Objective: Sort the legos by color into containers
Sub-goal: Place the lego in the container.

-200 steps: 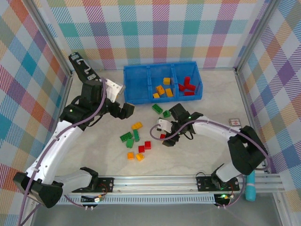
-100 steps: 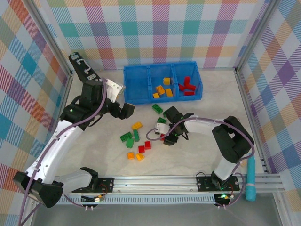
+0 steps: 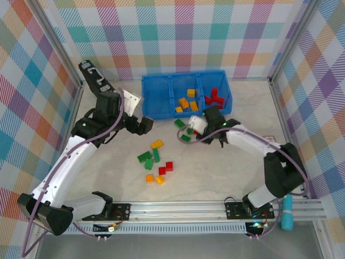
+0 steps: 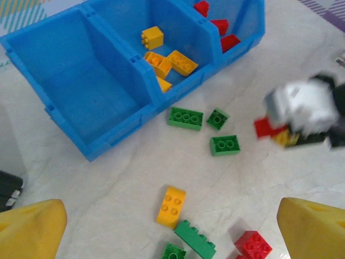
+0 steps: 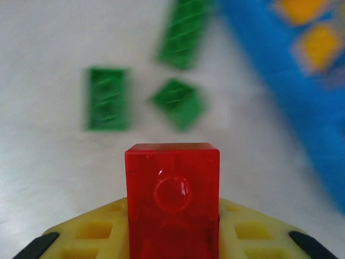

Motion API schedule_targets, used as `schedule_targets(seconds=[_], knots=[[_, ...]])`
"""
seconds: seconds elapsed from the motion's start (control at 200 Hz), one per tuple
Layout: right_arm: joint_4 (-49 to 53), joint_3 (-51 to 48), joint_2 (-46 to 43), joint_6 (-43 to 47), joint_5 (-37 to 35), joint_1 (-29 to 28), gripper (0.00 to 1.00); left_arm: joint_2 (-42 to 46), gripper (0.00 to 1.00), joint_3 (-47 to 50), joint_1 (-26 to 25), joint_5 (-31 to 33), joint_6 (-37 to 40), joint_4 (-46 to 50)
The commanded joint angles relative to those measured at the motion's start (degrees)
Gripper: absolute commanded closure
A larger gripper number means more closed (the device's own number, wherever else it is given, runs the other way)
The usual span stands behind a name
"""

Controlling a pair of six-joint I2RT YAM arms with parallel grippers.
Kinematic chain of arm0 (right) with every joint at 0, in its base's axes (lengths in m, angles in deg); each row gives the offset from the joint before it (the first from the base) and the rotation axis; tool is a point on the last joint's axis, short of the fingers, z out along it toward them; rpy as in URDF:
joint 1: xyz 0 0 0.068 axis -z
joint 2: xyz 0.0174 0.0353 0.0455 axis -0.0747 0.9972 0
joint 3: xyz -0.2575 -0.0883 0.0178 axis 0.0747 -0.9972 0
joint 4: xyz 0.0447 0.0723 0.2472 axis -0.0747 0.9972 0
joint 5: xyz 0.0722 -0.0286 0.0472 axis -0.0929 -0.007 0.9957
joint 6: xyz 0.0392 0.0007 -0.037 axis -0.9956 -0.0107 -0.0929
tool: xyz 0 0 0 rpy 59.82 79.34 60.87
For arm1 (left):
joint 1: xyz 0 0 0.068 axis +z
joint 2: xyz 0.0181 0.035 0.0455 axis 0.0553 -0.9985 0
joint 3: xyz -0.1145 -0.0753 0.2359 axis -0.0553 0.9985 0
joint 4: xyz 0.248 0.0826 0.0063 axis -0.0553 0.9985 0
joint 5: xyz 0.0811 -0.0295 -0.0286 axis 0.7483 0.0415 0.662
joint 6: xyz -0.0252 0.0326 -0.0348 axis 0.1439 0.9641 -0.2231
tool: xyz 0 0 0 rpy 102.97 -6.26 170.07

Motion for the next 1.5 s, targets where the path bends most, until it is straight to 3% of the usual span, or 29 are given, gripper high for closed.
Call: schedule_targets(seconds=[0.0,0.165,0.295,0.51,0.67,0.78,1.05,1.225,1.34,1.44,1.495], knots=[[-3.3,4.8,0.0,-2.8,-3.9,4.5,0.79,1.4,0.00,0.8,-0.7,2.0,-0.8,-2.0],[-6.6,13.0,7.5,-4.1,-6.7,10.8,0.77,1.7,0.00,1.1,-0.7,1.7,-0.9,-2.5],[-12.2,17.4,14.4,-1.5,-9.3,12.9,0.77,1.8,0.00,0.9,-0.8,1.8,-0.7,-2.4],[-10.5,31.3,27.8,-2.6,-11.9,14.6,0.75,2.3,0.00,1.4,-0.7,1.9,0.0,-2.7],[-9.1,36.9,34.0,-2.8,-14.0,14.7,0.69,1.9,0.00,1.3,-0.8,2.2,0.2,-2.4],[-9.2,37.7,34.9,-3.5,-13.7,14.7,0.59,1.5,0.00,1.2,-0.8,2.4,0.3,-2.4],[-13.1,31.4,27.2,-5.3,-9.5,14.7,0.36,1.0,0.00,1.1,-0.8,2.9,0.0,-2.9],[-15.8,19.7,15.0,-2.2,5.6,12.9,0.34,2.1,0.00,1.4,-0.8,2.6,0.0,-3.0],[-13.9,10.3,6.3,-2.8,11.5,7.7,0.30,2.7,0.00,1.7,-0.8,2.2,0.2,-3.0],[-11.8,3.1,0.7,-9.5,11.8,0.7,0.30,3.0,0.00,1.9,-0.7,2.4,0.0,-3.3],[-13.5,-2.7,-3.3,-11.6,16.4,-3.6,0.29,3.1,0.00,2.0,-0.7,2.1,0.1,-3.3]])
